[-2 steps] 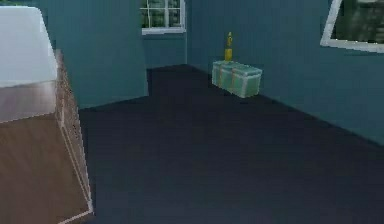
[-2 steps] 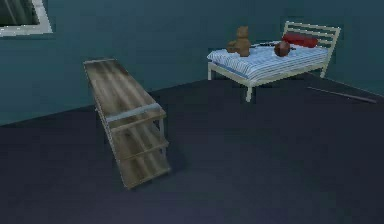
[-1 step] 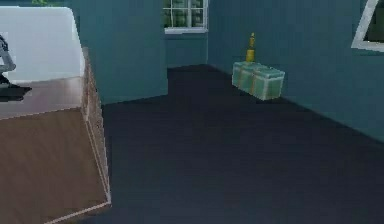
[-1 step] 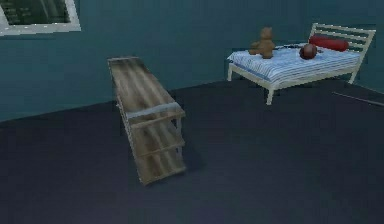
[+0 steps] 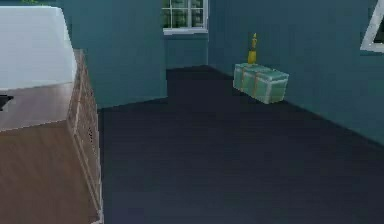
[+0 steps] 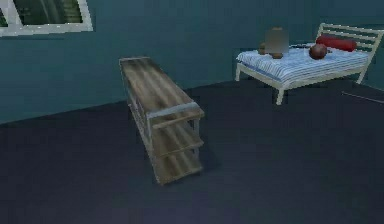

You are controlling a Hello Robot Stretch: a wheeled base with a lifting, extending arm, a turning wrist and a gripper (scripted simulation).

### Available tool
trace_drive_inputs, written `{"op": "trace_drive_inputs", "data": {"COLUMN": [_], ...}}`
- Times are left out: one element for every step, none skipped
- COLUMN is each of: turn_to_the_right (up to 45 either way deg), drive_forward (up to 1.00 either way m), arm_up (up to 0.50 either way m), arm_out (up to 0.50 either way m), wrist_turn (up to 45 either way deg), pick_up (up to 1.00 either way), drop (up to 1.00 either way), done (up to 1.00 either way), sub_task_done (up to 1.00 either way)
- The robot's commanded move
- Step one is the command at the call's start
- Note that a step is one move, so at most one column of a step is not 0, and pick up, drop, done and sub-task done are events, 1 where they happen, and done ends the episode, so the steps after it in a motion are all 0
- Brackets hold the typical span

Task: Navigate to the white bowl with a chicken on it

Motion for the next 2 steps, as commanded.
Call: {"op": "trace_drive_inputs", "data": {"turn_to_the_right": [0.0, 3.0], "drive_forward": [1.0, 0.0], "arm_up": [0.0, 0.0], "arm_out": [0.0, 0.0], "wrist_turn": [0.0, 0.0], "pick_up": [0.0, 0.0], "drop": [0.0, 0.0], "done": [0.0, 0.0], "sub_task_done": [0.0, 0.0]}}
